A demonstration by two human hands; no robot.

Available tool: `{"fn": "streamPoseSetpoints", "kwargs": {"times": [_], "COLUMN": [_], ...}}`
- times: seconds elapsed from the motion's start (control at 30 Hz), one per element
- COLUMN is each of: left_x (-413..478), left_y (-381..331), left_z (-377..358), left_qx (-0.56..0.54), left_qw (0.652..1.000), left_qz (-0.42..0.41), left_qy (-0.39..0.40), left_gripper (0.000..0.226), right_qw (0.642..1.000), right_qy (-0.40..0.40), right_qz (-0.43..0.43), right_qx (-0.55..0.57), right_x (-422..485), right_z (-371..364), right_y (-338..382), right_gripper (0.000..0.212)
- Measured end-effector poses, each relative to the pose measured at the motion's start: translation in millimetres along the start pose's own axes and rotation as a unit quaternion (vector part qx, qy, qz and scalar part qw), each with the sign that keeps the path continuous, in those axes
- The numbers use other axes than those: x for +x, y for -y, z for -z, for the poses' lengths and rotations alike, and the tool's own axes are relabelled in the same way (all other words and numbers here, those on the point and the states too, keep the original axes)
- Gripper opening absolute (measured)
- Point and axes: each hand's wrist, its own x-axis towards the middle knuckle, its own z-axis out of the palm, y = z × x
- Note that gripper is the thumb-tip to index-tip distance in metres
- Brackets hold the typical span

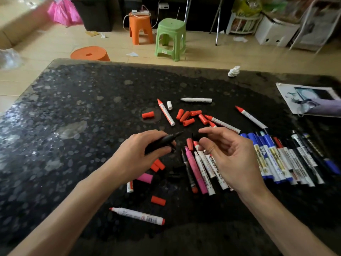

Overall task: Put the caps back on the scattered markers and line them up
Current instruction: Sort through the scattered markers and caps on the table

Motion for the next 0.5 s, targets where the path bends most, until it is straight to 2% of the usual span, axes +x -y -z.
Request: {"fn": "streamPoseSetpoints", "kwargs": {"times": [0.2, 0.4, 0.5], "left_x": [0.1, -1.4, -4.0], "left_y": [-1.2, -4.9, -7.4], "left_z": [-3.6, -5.4, -7.4], "left_qx": [0.040, 0.066, 0.098], "left_qw": [0.999, 0.997, 0.993], "left_qz": [-0.010, -0.021, -0.018], "left_qy": [0.022, 0.041, 0.062], "left_gripper": [0.019, 0.008, 0.014], "right_qw": [0.999, 0.995, 0.993], "right_qy": [0.022, 0.067, 0.085], "right_qz": [0.030, 0.044, 0.043], "right_qx": [-0.026, -0.060, -0.068], "right_x": [0.2, -4.0, -4.0], "right_z": [-1.6, -6.4, -6.6], "right_y": [-1.3, -0.6, -0.7], "right_gripper": [0.025, 0.027, 0.026]}}
